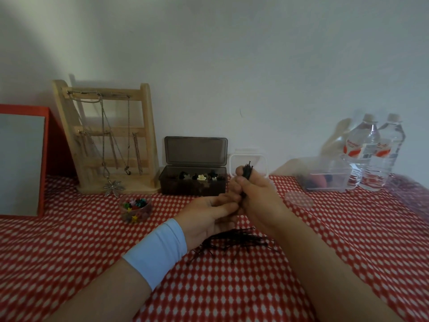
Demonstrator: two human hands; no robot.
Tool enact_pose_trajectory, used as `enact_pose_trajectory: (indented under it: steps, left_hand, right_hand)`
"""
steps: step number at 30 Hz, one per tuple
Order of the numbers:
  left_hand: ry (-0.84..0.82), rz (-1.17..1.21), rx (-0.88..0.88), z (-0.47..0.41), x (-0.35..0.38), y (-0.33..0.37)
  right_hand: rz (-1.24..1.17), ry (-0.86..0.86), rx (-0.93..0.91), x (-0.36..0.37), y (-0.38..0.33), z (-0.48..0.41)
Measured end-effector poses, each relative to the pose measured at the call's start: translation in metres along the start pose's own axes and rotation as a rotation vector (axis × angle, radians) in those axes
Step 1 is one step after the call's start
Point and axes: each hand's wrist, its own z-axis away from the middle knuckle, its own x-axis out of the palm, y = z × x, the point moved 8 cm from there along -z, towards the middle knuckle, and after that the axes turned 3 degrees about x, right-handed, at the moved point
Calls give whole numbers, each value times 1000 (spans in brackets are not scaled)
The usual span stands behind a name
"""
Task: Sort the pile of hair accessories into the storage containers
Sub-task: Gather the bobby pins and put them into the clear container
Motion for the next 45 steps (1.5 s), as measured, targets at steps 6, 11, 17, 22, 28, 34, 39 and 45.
enact_pose_trajectory:
  steps: [6,11,17,22,28,34,39,45]
  left_hand:
    - [26,330,-190,7,9,-4]
    - [-32,550,-149,9,16,5]
    - [-75,670,-127,9,12,12]
    - [-134,736,-148,8,12,11]
    - [-60,-203,-210,15,-2,4]
    - [242,-690,299,13,-20,64]
    - [9,-744,481,9,8,68]
    - [35,-976,547,3,5,83]
  right_hand:
    - [-178,95,-121,-11,-18,2]
    - [15,124,-145,-11,-14,1]
    - [436,82,-148,-5,-11,5]
    - [512,57,-118,-4,-5,5]
    - [263,94,-74,-13,-5,3]
    - [230,-26,105,-7,15,1]
    - [204,-141,230,1,22,9]
    - [219,-203,320,-4,23,14]
